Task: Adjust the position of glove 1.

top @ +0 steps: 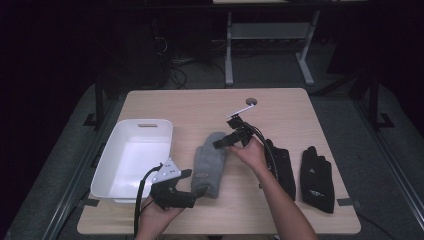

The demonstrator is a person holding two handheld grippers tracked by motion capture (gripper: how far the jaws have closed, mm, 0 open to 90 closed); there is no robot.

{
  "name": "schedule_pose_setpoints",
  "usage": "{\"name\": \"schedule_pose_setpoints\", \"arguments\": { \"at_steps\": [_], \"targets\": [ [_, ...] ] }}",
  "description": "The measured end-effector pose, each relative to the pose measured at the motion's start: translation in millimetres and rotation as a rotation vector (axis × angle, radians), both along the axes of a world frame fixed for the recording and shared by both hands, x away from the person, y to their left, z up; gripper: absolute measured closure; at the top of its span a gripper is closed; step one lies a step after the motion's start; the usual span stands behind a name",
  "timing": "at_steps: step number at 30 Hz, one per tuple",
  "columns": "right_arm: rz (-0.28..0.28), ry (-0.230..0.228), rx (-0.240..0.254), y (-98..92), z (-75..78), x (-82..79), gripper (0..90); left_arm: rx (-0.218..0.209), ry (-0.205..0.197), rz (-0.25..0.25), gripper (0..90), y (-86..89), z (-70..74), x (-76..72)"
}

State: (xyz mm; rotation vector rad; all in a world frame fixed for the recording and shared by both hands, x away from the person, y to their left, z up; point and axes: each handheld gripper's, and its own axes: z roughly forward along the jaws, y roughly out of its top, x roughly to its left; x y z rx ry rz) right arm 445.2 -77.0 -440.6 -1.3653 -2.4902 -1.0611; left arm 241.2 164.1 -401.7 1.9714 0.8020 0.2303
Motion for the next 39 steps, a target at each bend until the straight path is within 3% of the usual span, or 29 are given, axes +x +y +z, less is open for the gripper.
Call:
{"name": "schedule_pose_setpoints", "arguments": {
  "at_steps": [10, 11, 29, 33, 39],
  "targets": [
    [-0.033, 0.041, 0.002, 5.9, -14.6, 1.1, 31.0, 0.005, 0.003, -0.002, 20.5, -1.1, 0.6, 0.0],
    [-0.044, 0.049, 0.027, 5.3, -18.2, 0.7, 34.5, 0.002, 0.005, 0.001, 20.5, -0.6, 0.9, 0.4],
    [-0.031, 0.099, 0.159, -1.0, -21.5, -0.3, 68.7, 0.010, 0.038, 0.011, 21.2, 1.4, -1.9, 4.4],
    [-0.035, 0.104, 0.213, -7.5, -21.4, -2.2, 71.5, 0.004, 0.060, 0.006, 23.0, 2.8, -1.7, 5.5],
    [-0.024, 0.072, 0.243, -19.1, -13.0, -10.0, 72.6, 0.010, 0.079, 0.009, 23.0, 1.2, -2.9, 7.1]
  ]
}}
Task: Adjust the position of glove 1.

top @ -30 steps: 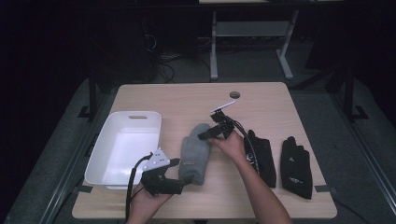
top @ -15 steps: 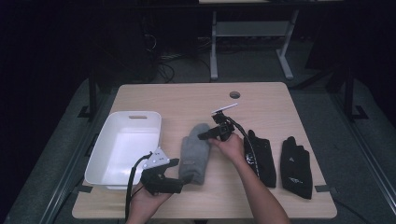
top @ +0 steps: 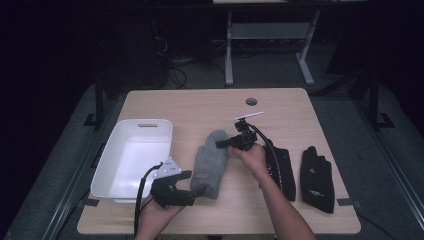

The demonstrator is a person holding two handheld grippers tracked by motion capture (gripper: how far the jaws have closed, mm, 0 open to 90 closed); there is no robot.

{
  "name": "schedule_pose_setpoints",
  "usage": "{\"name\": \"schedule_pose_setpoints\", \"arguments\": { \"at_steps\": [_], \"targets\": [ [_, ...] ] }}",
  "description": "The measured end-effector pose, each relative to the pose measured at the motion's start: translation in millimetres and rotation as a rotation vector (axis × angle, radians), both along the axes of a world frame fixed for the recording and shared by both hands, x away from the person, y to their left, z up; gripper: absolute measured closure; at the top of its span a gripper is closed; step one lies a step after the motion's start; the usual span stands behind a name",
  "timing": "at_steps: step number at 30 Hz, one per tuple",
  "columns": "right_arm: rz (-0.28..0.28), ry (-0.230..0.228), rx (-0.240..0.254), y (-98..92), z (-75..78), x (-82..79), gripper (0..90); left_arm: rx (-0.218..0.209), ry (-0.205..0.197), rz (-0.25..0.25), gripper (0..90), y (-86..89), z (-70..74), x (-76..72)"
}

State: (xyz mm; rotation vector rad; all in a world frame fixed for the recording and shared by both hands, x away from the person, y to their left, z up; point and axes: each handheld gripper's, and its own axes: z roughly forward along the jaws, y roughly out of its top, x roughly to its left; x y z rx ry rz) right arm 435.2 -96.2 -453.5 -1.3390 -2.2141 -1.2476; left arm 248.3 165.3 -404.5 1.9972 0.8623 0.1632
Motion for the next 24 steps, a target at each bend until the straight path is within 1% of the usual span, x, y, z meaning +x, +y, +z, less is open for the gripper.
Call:
{"name": "schedule_pose_setpoints", "arguments": {
  "at_steps": [2, 3, 6, 7, 11, 13, 16, 17, 19, 21, 24],
  "targets": [
    [0.002, -0.014, 0.008, -4.2, 3.2, -3.0, 72.7, -0.005, 0.013, 0.004, 23.0, -0.6, -0.3, 1.0],
    [0.005, -0.014, 0.008, -6.1, 4.9, -4.2, 72.8, -0.013, 0.026, 0.009, 23.1, -1.3, -0.4, 1.6],
    [0.009, -0.029, 0.016, -13.9, 10.4, -8.4, 73.0, -0.009, 0.030, 0.015, 23.1, -2.8, -0.8, 3.0],
    [0.013, -0.035, 0.015, -17.4, 12.2, -10.0, 73.0, -0.013, 0.043, 0.021, 23.0, -3.6, -1.3, 3.7],
    [0.008, -0.049, 0.027, -26.9, 16.9, -16.1, 73.3, -0.021, 0.069, 0.032, 23.0, -6.8, -1.9, 9.3],
    [0.005, -0.056, 0.027, -32.5, 17.5, -18.9, 73.3, -0.017, 0.078, 0.036, 23.0, -9.6, -0.7, 12.4],
    [-0.011, -0.053, 0.035, -43.3, 16.9, -22.9, 73.4, -0.013, 0.081, 0.038, 23.0, -15.2, -0.4, 15.5],
    [-0.010, -0.051, 0.037, -46.6, 17.1, -24.0, 73.4, -0.016, 0.096, 0.037, 23.1, -17.8, -0.8, 17.0],
    [-0.016, -0.061, 0.035, -52.3, 17.8, -26.6, 73.4, -0.015, 0.104, 0.038, 23.2, -20.8, -2.0, 19.2],
    [-0.020, -0.064, 0.032, -56.7, 18.4, -28.6, 73.4, -0.017, 0.125, 0.035, 23.2, -25.1, -3.6, 22.7],
    [-0.025, -0.077, 0.030, -65.0, 18.0, -31.7, 73.4, -0.023, 0.140, 0.032, 23.1, -30.1, -4.7, 26.7]
  ]
}}
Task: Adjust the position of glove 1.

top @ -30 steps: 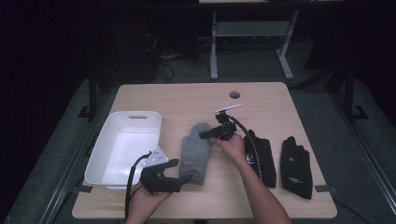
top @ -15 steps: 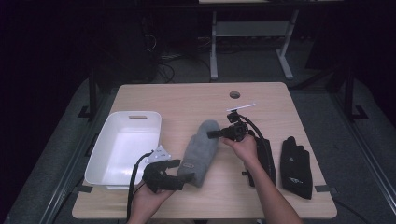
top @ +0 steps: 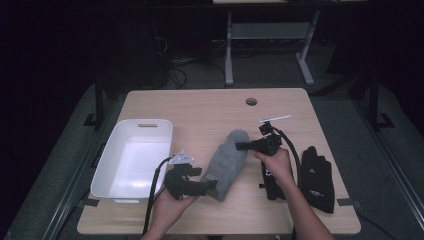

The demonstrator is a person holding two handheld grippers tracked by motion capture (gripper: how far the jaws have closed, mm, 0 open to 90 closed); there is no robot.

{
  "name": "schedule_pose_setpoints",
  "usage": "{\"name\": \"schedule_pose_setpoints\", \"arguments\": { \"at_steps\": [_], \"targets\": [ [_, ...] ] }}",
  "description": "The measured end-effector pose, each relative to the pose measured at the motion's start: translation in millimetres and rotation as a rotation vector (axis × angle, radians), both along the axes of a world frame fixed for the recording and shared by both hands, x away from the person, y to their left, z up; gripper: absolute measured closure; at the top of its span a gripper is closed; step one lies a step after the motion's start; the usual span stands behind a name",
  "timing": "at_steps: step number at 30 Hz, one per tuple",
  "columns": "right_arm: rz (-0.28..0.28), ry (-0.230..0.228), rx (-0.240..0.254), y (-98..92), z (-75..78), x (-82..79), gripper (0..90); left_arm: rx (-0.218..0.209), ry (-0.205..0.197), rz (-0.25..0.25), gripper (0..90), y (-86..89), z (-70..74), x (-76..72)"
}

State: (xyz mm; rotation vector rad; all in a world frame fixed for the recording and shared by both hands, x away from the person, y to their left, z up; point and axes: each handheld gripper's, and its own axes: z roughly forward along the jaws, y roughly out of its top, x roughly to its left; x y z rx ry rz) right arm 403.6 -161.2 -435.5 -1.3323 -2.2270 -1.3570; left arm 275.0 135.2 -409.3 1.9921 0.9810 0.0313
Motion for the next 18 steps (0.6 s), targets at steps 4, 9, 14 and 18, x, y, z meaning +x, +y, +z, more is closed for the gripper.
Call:
{"name": "schedule_pose_setpoints", "arguments": {
  "at_steps": [4, 9, 14, 18],
  "targets": [
    [-0.006, -0.003, -0.006, -7.0, -1.9, -2.9, 73.3, 0.003, 0.043, 0.003, 22.7, -4.9, -3.9, 7.8],
    [-0.004, -0.008, -0.019, -8.4, -1.9, -3.8, 73.2, -0.012, 0.101, 0.031, 23.0, -5.9, -10.3, 14.6],
    [0.002, -0.025, -0.031, -7.1, -2.3, -4.2, 73.2, -0.013, 0.156, 0.045, 23.4, -7.4, -17.7, 19.8],
    [0.004, -0.025, -0.046, -6.9, -2.2, -5.4, 73.2, 0.006, 0.206, 0.051, 23.7, -10.1, -26.3, 22.2]
  ]
}}
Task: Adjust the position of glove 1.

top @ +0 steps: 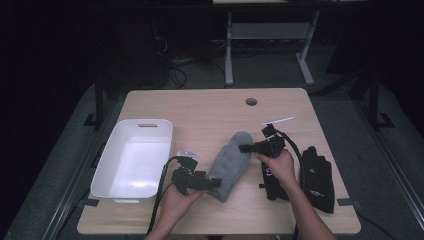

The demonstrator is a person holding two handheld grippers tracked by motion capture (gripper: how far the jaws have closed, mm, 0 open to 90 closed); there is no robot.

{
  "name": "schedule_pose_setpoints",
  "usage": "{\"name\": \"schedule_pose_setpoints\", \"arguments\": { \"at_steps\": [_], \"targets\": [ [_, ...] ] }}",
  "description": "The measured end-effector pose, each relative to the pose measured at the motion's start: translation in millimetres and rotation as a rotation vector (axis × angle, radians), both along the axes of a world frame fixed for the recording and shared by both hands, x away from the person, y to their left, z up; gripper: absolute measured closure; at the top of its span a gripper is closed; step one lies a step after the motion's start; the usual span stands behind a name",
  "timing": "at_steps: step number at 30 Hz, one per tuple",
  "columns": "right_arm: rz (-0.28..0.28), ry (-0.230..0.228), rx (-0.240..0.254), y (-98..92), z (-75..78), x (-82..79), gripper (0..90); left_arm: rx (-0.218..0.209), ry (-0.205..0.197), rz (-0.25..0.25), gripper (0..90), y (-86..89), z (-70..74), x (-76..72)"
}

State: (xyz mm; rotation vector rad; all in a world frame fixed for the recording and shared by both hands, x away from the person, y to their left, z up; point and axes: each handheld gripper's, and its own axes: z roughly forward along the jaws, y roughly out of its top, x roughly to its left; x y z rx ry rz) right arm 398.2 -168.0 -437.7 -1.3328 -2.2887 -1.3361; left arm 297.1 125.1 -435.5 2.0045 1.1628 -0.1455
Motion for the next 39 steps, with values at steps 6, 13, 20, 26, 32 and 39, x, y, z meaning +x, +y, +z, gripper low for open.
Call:
{"name": "schedule_pose_setpoints", "arguments": {
  "at_steps": [6, 13, 20, 26, 32, 39],
  "targets": [
    [0.001, 0.002, -0.018, -0.4, -1.6, -0.7, 73.2, -0.014, 0.052, 0.009, 23.6, -3.5, -9.9, 1.0],
    [0.000, 0.002, -0.021, -1.0, -4.8, -1.5, 73.1, -0.046, 0.121, 0.005, 22.4, -2.0, -17.6, 3.9],
    [-0.009, 0.007, -0.011, -1.3, -8.6, -1.5, 73.0, -0.096, 0.200, -0.017, 30.6, 2.3, -21.5, 11.8],
    [-0.011, 0.001, -0.015, 0.5, -8.8, -1.1, 73.0, -0.108, 0.186, -0.025, 42.7, 5.3, -20.6, 11.4],
    [-0.011, 0.003, -0.009, 0.9, -6.5, -1.5, 73.0, -0.140, 0.185, -0.025, 49.9, 8.0, -20.4, 9.1],
    [-0.009, 0.006, -0.008, -0.2, -9.5, -1.2, 73.1, -0.211, 0.253, -0.023, 34.5, 10.7, -23.5, 11.2]
  ]
}}
